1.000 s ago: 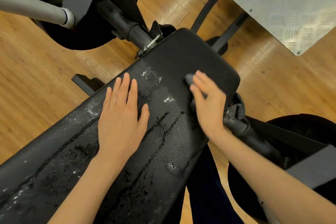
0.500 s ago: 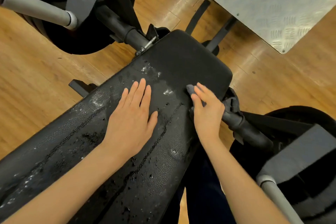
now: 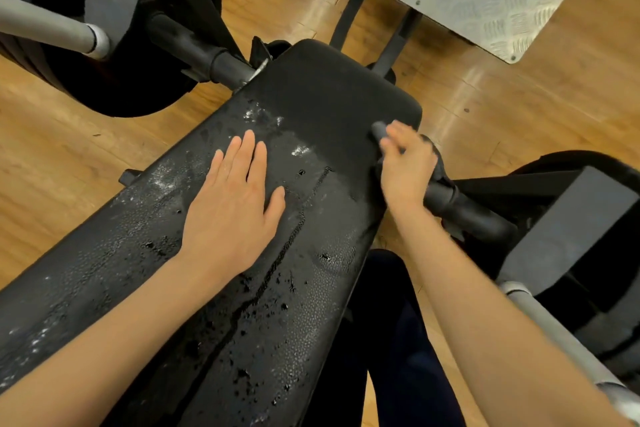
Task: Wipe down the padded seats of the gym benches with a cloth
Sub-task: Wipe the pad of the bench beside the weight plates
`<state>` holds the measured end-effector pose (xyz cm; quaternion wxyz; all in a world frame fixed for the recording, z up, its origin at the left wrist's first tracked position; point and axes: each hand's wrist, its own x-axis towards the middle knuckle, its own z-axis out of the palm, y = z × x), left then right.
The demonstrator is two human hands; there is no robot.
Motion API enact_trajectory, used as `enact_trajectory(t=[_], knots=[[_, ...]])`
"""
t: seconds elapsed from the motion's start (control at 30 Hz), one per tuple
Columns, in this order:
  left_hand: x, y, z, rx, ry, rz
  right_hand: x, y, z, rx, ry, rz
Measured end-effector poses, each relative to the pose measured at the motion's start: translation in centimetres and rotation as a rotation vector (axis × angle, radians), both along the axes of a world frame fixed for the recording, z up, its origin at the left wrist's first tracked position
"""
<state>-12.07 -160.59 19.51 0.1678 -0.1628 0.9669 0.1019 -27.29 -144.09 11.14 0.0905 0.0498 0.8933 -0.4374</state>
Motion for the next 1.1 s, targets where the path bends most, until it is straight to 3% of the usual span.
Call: enact_trajectory(t=[0.1, 0.3, 0.37, 0.5, 0.67, 0.87, 1.1], knots=[[0.0, 0.0, -0.1, 0.002, 0.002, 0.001, -3.3, -0.5, -0.9, -0.072, -0.072, -0.156], [0.1, 0.0, -0.4, -0.006, 0.016, 0.012, 7.1, 2.1, 2.5, -0.246, 0.005, -0.06], [0.2, 0.0, -0.5, -0.017, 0.001, 0.005, 4.2, 2.0, 1.5, -0.232, -0.011, -0.029], [0.1, 0.0, -0.5, -0.017, -0.01, 0.005, -0.7, 0.7, -0.1, -0.273, -0.078, -0.298], [0.0, 0.1, -0.3, -0.03, -0.015, 0.013, 11.1, 3.3, 5.8, -0.429, -0.152, -0.004], [-0.1, 0.2, -0.2, -0.018, -0.017, 0.033, 3.2, -1.2, 2.8, -0.208, -0.006, 0.257], [-0.2, 0.2, -0.1, -0.017, -0.022, 0.035, 10.2, 3.8, 6.0, -0.243, -0.03, 0.329]])
